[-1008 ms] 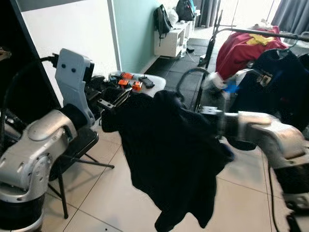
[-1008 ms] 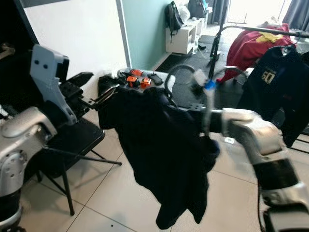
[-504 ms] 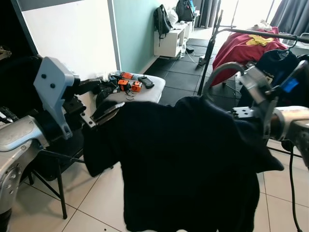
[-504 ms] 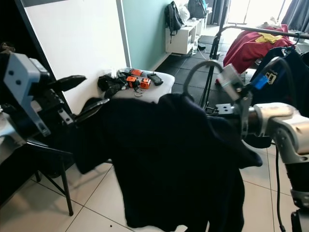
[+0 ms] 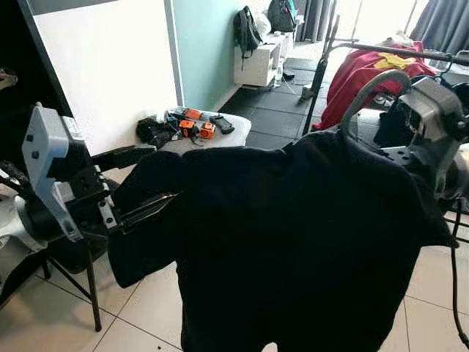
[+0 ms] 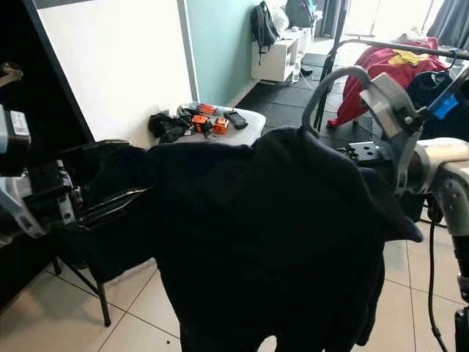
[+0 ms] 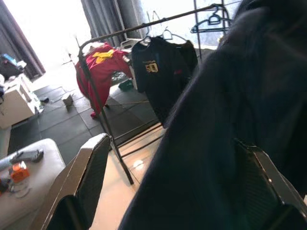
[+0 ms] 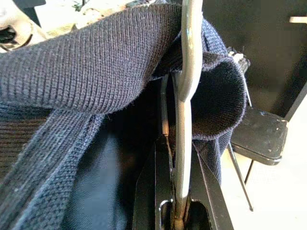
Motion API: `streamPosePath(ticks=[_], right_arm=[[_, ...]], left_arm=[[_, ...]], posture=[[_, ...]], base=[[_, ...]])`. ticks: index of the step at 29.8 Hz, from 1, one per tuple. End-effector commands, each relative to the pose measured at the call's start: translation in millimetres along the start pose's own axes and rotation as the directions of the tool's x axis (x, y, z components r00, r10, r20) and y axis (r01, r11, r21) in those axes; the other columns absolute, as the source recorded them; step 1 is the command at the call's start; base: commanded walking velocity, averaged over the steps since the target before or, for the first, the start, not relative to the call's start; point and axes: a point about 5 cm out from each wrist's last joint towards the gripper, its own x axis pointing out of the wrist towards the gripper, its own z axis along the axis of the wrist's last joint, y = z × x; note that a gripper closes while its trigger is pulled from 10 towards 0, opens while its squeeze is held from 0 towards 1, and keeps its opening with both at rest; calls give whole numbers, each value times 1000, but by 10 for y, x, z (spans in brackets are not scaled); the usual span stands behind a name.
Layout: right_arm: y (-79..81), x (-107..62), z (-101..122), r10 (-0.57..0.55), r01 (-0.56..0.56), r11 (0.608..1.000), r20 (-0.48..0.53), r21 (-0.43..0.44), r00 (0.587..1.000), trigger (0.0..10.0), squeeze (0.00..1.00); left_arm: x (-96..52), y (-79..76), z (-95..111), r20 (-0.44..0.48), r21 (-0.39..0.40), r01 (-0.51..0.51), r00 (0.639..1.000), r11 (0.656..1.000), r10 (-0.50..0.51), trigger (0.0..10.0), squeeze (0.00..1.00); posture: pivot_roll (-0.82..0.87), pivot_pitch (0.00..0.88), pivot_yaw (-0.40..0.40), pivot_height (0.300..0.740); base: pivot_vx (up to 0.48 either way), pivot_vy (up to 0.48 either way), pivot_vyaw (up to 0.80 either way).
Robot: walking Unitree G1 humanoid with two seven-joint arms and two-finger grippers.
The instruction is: Hang hanger
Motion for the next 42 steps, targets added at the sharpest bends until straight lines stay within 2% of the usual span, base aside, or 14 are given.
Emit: streamPosePath(ticks=[1, 2, 3, 4, 7, 22, 25, 27, 29, 30, 32, 33, 38, 42], right_arm=[[20, -53, 134, 9, -7, 998, 26, -59, 1000, 10000, 0], [26, -69, 145, 8, -7, 998, 26, -63, 1000, 10000, 0], [26, -69, 145, 8, -7, 998, 26, -63, 1000, 10000, 0], [29, -81, 150, 9, -7, 998, 25, -66, 1000, 10000, 0], [29, -91, 154, 6, -4, 998, 24, -69, 1000, 10000, 0], [19, -143, 158, -8, 10, 997, 21, -75, 1000, 10000, 0], [0, -192, 52, -56, 55, 997, -28, -55, 998, 10000, 0], [9, -325, -81, -122, 121, 993, -98, -16, 988, 10000, 0], [9, -325, -81, -122, 121, 993, -98, -16, 988, 10000, 0], [38, -390, -119, -141, 142, 990, -124, 3, 982, 10000, 0], [38, -390, -119, -141, 142, 990, -124, 3, 982, 10000, 0], [73, -429, -139, -147, 151, 988, -139, 16, 979, 10000, 0], [95, -438, -152, -149, 154, 988, -143, 22, 978, 10000, 0], [107, -402, -190, -144, 149, 988, -140, 27, 980, 10000, 0]], left_arm=[[-51, 24, 13, -10, 4, 15, 1000, 1000, -15, 10000, 0], [-63, 18, -14, -13, -13, 27, 1000, 1000, -27, 4667, 0], [-63, 18, -14, -13, -13, 27, 1000, 1000, -27, 4667, 0], [-72, 2, -44, -18, -31, 42, 999, 999, -42, 667, 0], [-84, -14, -77, -25, -51, 57, 998, 997, -58, 0, 0], [-163, 57, -149, -29, -76, 14, 999, 997, -16, 0, 0], [-292, 217, -76, -31, -21, -69, 997, 997, 69, 0, 0], [-566, 412, 68, -36, 31, -159, 986, 987, 160, 0, 0], [-566, 412, 68, -36, 31, -159, 986, 987, 160, 0, 0], [-710, 498, 151, -36, 53, -202, 978, 978, 204, 0, 0], [-710, 498, 151, -36, 53, -202, 978, 978, 204, 0, 0], [-821, 561, 210, -30, 64, -238, 970, 969, 240, 0, 0], [-885, 600, 223, -28, 63, -261, 964, 963, 263, 0, 0], [-895, 619, 42, -62, 17, -281, 958, 960, 281, 0, 0]], posture=[[-86, 0, -9, 740], [-88, 0, -7, 740], [-88, 0, -7, 740], [-88, 0, -6, 740], [-90, 0, -7, 740], [-91, 0, -6, 740], [-85, 0, -9, 740], [-84, 0, -6, 740], [-84, 0, -6, 740], [-87, 0, -3, 740], [-87, 0, -3, 740], [-91, 0, 1, 740], [-92, 0, 5, 740], [-90, 0, 8, 740]], base=[[0, 0, 0], [0, 0, 0], [0, 0, 0], [0, 0, 0], [0, 0, 0], [0, 0, 0], [0, 0, 0], [0, 0, 0], [0, 0, 0], [0, 0, 0], [0, 0, 0], [0, 0, 0], [0, 0, 0], [0, 0, 0]])
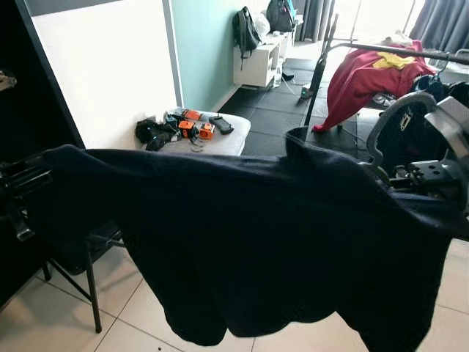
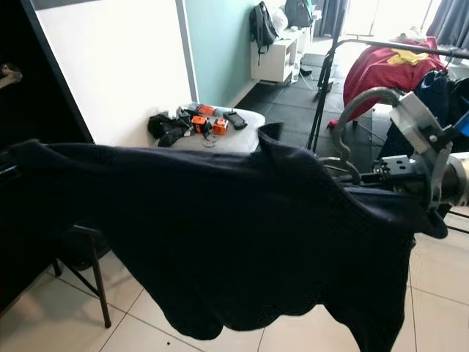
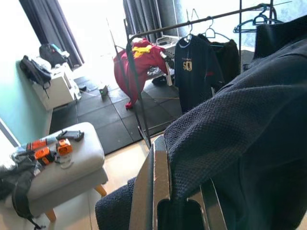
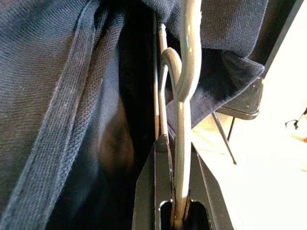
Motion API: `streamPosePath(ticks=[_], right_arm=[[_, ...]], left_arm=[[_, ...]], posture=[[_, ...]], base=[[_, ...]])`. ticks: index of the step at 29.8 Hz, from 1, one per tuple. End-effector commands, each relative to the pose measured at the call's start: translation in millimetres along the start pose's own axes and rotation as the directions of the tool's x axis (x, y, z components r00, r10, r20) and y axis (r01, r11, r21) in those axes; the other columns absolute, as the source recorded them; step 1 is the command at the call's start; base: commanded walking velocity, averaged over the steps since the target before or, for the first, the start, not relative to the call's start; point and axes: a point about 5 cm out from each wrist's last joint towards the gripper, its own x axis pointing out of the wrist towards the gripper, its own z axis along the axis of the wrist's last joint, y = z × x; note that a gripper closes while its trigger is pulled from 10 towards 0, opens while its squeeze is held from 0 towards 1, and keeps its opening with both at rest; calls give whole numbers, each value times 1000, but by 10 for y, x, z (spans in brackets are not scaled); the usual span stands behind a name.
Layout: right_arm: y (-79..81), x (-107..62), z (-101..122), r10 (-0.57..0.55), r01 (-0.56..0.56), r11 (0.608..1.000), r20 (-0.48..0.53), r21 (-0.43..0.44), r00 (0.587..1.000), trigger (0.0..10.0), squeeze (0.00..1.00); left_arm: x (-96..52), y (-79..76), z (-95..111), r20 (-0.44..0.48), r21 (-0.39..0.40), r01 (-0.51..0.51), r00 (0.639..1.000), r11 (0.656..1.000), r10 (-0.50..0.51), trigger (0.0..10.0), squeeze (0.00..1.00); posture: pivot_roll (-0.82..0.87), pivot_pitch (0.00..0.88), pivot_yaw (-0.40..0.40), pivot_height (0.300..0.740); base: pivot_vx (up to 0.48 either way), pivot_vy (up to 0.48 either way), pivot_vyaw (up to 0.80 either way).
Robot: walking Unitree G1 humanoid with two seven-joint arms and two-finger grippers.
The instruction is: Hang hanger
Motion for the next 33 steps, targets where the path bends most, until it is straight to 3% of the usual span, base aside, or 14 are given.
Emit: streamPosePath(ticks=[1, 5, 7, 9, 11, 13, 20, 22, 25, 26, 29, 30, 31, 33], right_arm=[[18, -65, 32, -22, 22, 1000, -3, -13, 1000, 10000, 0], [15, -55, 30, -22, 22, 1000, -2, -15, 1000, 10000, 0], [6, -69, 82, -28, 29, 999, 10, -31, 1000, 10000, 0], [6, -69, 82, -28, 29, 999, 10, -31, 1000, 10000, 0], [4, -56, 102, -21, 22, 999, 14, -41, 1000, 10000, 0], [4, -56, 102, -21, 22, 999, 14, -41, 1000, 10000, 0], [2, -20, 104, -7, 8, 999, 7, -44, 1000, 10000, 0], [1, 16, 74, 1, -2, 999, -13, -40, 1000, 10000, 0], [-3, 49, 46, 5, -6, 999, -23, -35, 1000, 10000, 0], [-4, 72, 21, 9, -10, 999, -34, -35, 999, 10000, 0], [-4, 101, -10, 15, -17, 999, -49, -35, 999, 10000, 0], [-4, 101, -10, 15, -17, 999, -49, -35, 999, 10000, 0], [-10, 121, -11, 21, -23, 999, -51, -38, 998, 10000, 0], [-14, 136, -11, 25, -27, 999, -52, -40, 998, 10000, 0]], left_arm=[[-113, 113, -21, -23, 5, -88, 996, 996, 88, 0, 0], [-108, 107, -147, -53, -25, -94, 994, 995, 92, 0, 0], [-164, 110, -570, -176, -94, -175, 972, 980, 157, 0, 0], [-164, 110, -570, -176, -94, -175, 972, 980, 157, 0, 0], [-190, 102, -916, -286, -106, -275, 929, 956, 235, 0, 0], [-190, 102, -916, -286, -106, -275, 929, 956, 235, 0, 0], [-228, 181, -1174, -359, -61, -439, 848, 896, 390, 0, 0], [-292, 313, -1152, -324, -34, -550, 796, 834, 512, 0, 0], [-309, 361, -1116, -300, -35, -578, 784, 815, 544, 235, 0], [-247, 285, -1106, -299, -51, -518, 824, 854, 482, 10000, 0], [-159, 156, -1102, -299, -74, -420, 875, 905, 382, 10000, 0], [-157, 158, -1106, -298, -71, -421, 874, 904, 383, 10000, 1000], [-111, 20, -1134, -341, -93, -315, 901, 944, 267, 10000, 1000], [-83, -91, -1157, -371, -118, -234, 912, 965, 176, 10000, 1000]], posture=[[-90, 0, 8, 740], [-90, 0, 8, 740], [-91, 0, 9, 740], [-91, 0, 9, 740], [-91, 0, 5, 740], [-91, 0, 5, 740], [-93, 0, 0, 740], [-91, 0, -3, 740], [-90, 0, -2, 740], [-86, 0, -4, 740], [-86, 0, -4, 740], [-86, 0, -4, 740], [-86, 0, -4, 740], [-86, 0, -4, 740]], base=[[0, 0, 0], [0, 0, 0], [0, 0, 0], [0, 0, 0], [0, 0, 0], [0, 0, 0], [0, 0, 0], [0, 0, 0], [0, 0, 0], [0, 0, 0], [0, 0, 0], [0, 0, 0], [0, 0, 0], [0, 0, 0]])
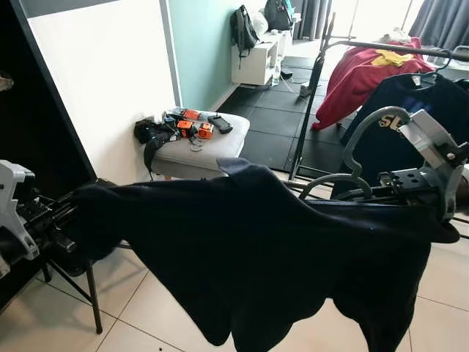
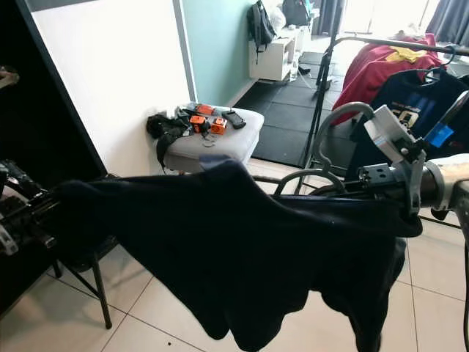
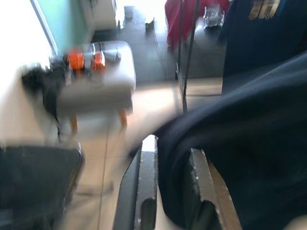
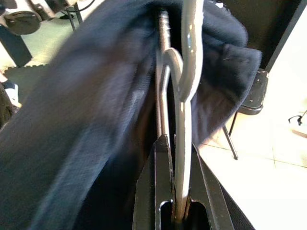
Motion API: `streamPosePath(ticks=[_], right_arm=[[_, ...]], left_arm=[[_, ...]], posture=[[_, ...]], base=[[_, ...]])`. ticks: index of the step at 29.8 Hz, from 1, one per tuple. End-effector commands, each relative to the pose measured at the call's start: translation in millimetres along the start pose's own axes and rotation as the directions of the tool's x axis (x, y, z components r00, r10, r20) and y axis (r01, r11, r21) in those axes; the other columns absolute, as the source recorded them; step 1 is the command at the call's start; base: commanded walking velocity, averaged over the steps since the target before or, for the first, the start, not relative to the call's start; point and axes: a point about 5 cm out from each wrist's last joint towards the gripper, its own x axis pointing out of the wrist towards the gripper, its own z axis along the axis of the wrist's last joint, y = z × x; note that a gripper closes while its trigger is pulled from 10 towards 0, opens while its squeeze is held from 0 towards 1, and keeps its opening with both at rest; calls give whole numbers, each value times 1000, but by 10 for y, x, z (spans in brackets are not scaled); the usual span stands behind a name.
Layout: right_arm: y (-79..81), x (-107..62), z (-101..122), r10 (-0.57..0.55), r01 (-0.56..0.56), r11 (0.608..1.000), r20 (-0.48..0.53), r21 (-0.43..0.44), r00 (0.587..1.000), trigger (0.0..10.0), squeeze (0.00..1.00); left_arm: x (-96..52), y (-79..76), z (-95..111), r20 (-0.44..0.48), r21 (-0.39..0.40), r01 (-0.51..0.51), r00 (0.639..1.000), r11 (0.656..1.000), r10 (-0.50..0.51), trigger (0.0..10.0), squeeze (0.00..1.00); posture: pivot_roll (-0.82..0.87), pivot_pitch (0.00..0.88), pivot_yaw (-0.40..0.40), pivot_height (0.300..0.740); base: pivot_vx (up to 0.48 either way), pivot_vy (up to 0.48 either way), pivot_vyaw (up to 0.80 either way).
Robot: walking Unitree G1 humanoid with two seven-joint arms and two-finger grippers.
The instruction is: Hang hanger
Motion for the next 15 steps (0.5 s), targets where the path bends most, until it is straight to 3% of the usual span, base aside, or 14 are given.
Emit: streamPosePath(ticks=[1, 2, 4, 5, 6, 7, 8, 9, 10, 12, 13, 14, 15], right_arm=[[2, -1, 49, 9, -9, 999, -6, -33, 1000, 10000, 0], [-10, 10, 68, 12, -12, 999, -6, -44, 1000, 10000, 0], [-10, 10, 68, 12, -12, 999, -6, -44, 1000, 10000, 0], [-20, 17, 90, 14, -14, 998, -5, -55, 1000, 10000, 0], [-20, 17, 90, 14, -14, 998, -5, -55, 1000, 10000, 0], [-31, 22, 113, 15, -16, 998, -6, -66, 1000, 10000, 0], [-31, 22, 113, 15, -16, 998, -6, -66, 1000, 10000, 0], [-38, 24, 125, 16, -16, 997, -7, -72, 1000, 10000, 0], [-42, 47, 136, 27, -28, 996, -11, -81, 1000, 10000, 0], [-47, 111, 135, 53, -55, 994, -22, -90, 998, 10000, 0], [-47, 111, 135, 53, -55, 994, -22, -90, 998, 10000, 0], [-50, 144, 130, 65, -67, 993, -28, -94, 998, 10000, 0], [-50, 144, 130, 65, -67, 993, -28, -94, 998, 10000, 0]], left_arm=[[-34, -93, -52, -119, 38, 101, 988, 994, -96, 10000, 1000], [-102, -87, -120, -232, 75, 130, 966, 989, -110, 10000, 1000], [-102, -87, -120, -232, 75, 130, 966, 989, -110, 10000, 1000], [-220, 8, -192, -374, 155, 129, 925, 980, -63, 10000, 1000], [-220, 8, -192, -374, 155, 129, 925, 980, -63, 10000, 1000], [-342, 146, -126, -444, 246, 105, 896, 963, 16, 10000, 1000], [-342, 146, -126, -444, 246, 105, 896, 963, 16, 10000, 1000], [-413, 235, -58, -472, 306, 88, 879, 948, 71, 10000, 1000], [-321, 214, 302, -334, 359, 68, 941, 931, 60, 10000, 1000], [-168, 33, 866, -73, 419, 65, 997, 906, -38, 10000, 1000], [-168, 33, 866, -73, 419, 65, 997, 906, -38, 10000, 1000], [-123, -63, 1054, 16, 442, 72, 996, 894, -88, 10000, 1000], [-123, -63, 1054, 16, 442, 72, 996, 894, -88, 10000, 1000]], posture=[[-86, 0, -3, 740], [-86, 0, -3, 740], [-86, 0, -3, 740], [-84, 0, -3, 740], [-84, 0, -3, 740], [-83, 0, -5, 740], [-83, 0, -5, 740], [-83, 0, -5, 740], [-76, 0, -13, 740], [-76, 0, -15, 740], [-76, 0, -15, 740], [-76, 0, -16, 740], [-76, 0, -16, 740]], base=[[0, 0, 0], [0, 0, 0], [0, 0, 0], [0, 0, 0], [0, 0, 0], [0, 0, 0], [0, 0, 0], [0, 0, 0], [0, 0, 0], [0, 0, 0], [0, 0, 0], [0, 0, 0], [0, 0, 0]])
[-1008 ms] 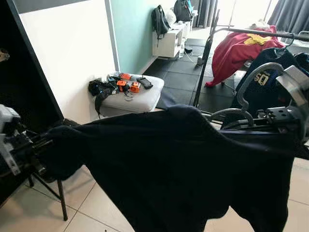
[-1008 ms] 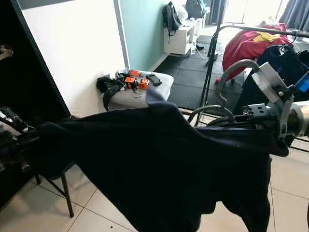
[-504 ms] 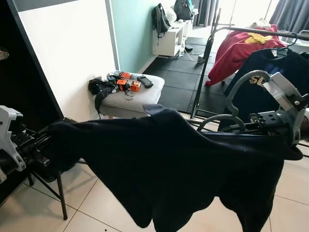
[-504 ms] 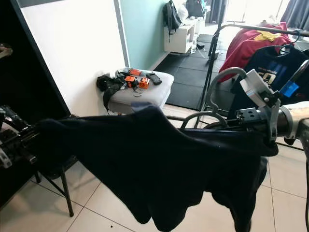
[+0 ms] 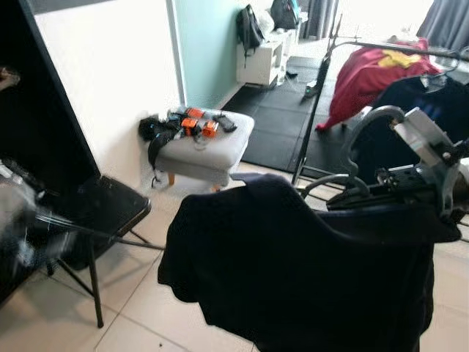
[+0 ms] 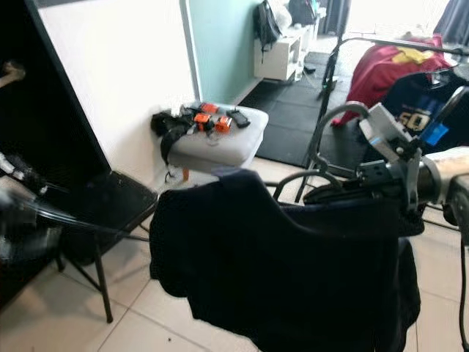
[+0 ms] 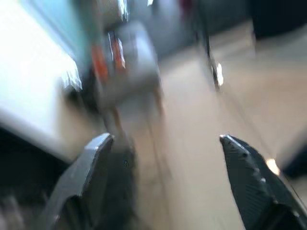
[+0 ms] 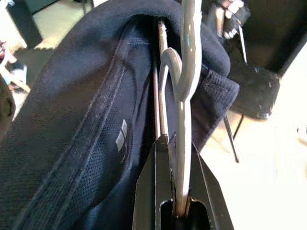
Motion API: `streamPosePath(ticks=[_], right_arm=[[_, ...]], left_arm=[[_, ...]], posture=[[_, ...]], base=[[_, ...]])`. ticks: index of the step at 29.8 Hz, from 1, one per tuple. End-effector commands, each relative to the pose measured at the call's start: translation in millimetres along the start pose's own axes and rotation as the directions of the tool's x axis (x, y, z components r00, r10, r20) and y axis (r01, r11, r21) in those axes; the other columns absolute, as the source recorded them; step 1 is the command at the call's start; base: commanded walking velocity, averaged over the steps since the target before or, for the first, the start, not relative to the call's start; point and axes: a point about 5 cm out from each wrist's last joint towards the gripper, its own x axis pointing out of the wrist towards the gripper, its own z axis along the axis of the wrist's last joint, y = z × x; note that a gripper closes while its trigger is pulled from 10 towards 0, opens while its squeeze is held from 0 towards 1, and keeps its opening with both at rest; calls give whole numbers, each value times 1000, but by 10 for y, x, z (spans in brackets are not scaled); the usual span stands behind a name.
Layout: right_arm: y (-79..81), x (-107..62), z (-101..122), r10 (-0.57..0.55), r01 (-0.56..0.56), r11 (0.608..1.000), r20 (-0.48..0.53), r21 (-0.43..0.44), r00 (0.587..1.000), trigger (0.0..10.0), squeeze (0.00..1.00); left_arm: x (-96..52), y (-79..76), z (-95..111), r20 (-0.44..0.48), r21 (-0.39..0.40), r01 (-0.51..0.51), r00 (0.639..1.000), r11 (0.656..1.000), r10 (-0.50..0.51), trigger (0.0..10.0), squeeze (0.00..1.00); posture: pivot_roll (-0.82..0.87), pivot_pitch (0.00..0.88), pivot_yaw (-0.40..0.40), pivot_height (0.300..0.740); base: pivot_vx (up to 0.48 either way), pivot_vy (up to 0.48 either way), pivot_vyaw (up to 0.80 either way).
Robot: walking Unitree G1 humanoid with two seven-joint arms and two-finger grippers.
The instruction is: Hang hanger
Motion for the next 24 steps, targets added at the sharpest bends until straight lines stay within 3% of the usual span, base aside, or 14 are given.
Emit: streamPosePath(ticks=[1, 2, 4, 5, 6, 8, 10, 12, 13, 15, 18, 24], right_arm=[[-1, 56, -6, 22, -22, 1000, -16, -21, 1000, 10000, 0], [-15, 151, -14, 49, -49, 998, -23, -34, 999, 10000, 0], [-15, 151, -14, 49, -49, 998, -23, -34, 999, 10000, 0], [-40, 242, -15, 69, -71, 996, -30, -49, 997, 10000, 0], [-40, 242, -15, 69, -71, 996, -30, -49, 997, 10000, 0], [-118, 409, -10, 92, -96, 992, -49, -83, 995, 10000, 0], [-118, 409, -10, 92, -96, 992, -49, -83, 995, 10000, 0], [-187, 489, -5, 93, -100, 989, -66, -105, 993, 10000, 0], [-187, 489, -5, 93, -100, 989, -66, -105, 993, 10000, 0], [-234, 524, 18, 86, -94, 988, -65, -120, 994, 10000, 0], [-256, 550, 33, 83, -90, 987, -62, -130, 995, 10000, 0], [-272, 575, 38, 81, -89, 986, -62, -140, 995, 10000, 0]], left_arm=[[56, -52, 179, 81, -1, 52, 995, 999, -52, 10000, 1000], [143, -127, 381, 188, 14, 117, 975, 993, -118, 10000, 192], [143, -127, 381, 188, 14, 117, 975, 993, -118, 10000, 192], [214, -217, 515, 250, 30, 197, 948, 980, -198, 10000, 0], [214, -217, 515, 250, 30, 197, 948, 980, -198, 10000, 0], [303, -415, 659, 281, 71, 383, 878, 921, -387, 10000, 0], [303, -415, 659, 281, 71, 383, 878, 921, -387, 10000, 0], [281, -567, 631, 215, 80, 540, 811, 838, -544, 10000, 0], [281, -567, 631, 215, 80, 540, 811, 838, -544, 10000, 0], [235, -675, 587, 170, 61, 636, 753, 769, -636, 10000, 0], [239, -738, 579, 168, 34, 665, 732, 746, -660, 10000, 0], [284, -780, 536, 145, 0, 665, 739, 747, -658, 10000, 0]], posture=[[-76, 0, -16, 740], [-74, 0, -17, 740], [-74, 0, -17, 740], [-70, 0, -18, 740], [-70, 0, -18, 740], [-64, 0, -16, 740], [-64, 0, -16, 740], [-61, 0, -15, 740], [-61, 0, -15, 740], [-60, 0, -15, 740], [-61, 0, -14, 740], [-61, 0, -16, 740]], base=[[0, 0, 0], [0, 0, 0], [0, 0, 0], [0, 0, 0], [0, 0, 0], [0, 0, 0], [0, 0, 0], [0, 0, 0], [0, 0, 0], [0, 0, 0], [0, 0, 0], [0, 0, 0]])
